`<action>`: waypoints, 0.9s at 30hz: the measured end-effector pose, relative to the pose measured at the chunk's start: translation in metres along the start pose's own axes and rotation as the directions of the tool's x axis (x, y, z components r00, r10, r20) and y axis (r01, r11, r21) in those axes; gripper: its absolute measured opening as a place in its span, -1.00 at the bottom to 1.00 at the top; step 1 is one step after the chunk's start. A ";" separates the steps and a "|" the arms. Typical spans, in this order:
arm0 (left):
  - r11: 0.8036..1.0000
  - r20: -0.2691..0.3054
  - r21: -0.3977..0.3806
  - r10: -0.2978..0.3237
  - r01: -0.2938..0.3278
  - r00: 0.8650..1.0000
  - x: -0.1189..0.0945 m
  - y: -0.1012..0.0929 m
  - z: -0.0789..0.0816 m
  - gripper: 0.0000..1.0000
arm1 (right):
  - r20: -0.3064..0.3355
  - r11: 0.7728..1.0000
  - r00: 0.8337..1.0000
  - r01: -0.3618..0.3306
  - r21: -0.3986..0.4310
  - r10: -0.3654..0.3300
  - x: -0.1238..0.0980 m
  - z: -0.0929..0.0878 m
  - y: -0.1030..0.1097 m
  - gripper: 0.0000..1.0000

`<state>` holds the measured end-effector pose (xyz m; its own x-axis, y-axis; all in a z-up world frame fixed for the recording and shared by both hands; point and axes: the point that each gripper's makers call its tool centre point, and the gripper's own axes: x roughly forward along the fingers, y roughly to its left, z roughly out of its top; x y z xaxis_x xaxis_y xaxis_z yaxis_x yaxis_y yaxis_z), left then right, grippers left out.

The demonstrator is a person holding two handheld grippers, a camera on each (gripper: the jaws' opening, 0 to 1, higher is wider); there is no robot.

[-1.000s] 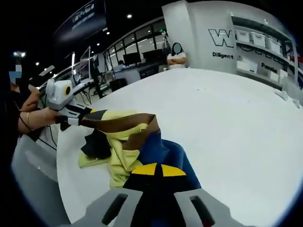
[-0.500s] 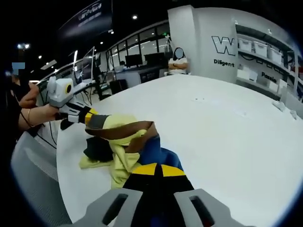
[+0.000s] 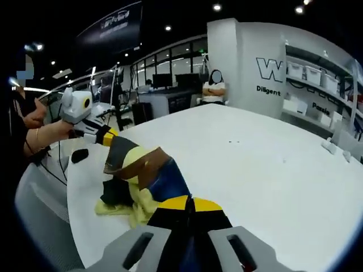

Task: Fold the garment on the visible template until the final outline fits inside the template.

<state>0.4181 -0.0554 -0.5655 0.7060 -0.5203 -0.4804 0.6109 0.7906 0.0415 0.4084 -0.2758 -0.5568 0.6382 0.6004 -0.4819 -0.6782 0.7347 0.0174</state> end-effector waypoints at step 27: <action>0.999 -0.108 -0.025 -0.028 0.025 0.994 0.066 0.052 0.028 -0.94 | -0.013 0.991 0.991 0.135 0.007 -0.135 0.048 0.049 -0.089 -1.00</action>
<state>0.5064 -0.0571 -0.5703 0.6462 -0.5041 -0.5730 0.6193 0.7851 0.0078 0.5170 -0.2972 -0.5381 0.7189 0.4917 -0.4914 -0.5833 0.8112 -0.0417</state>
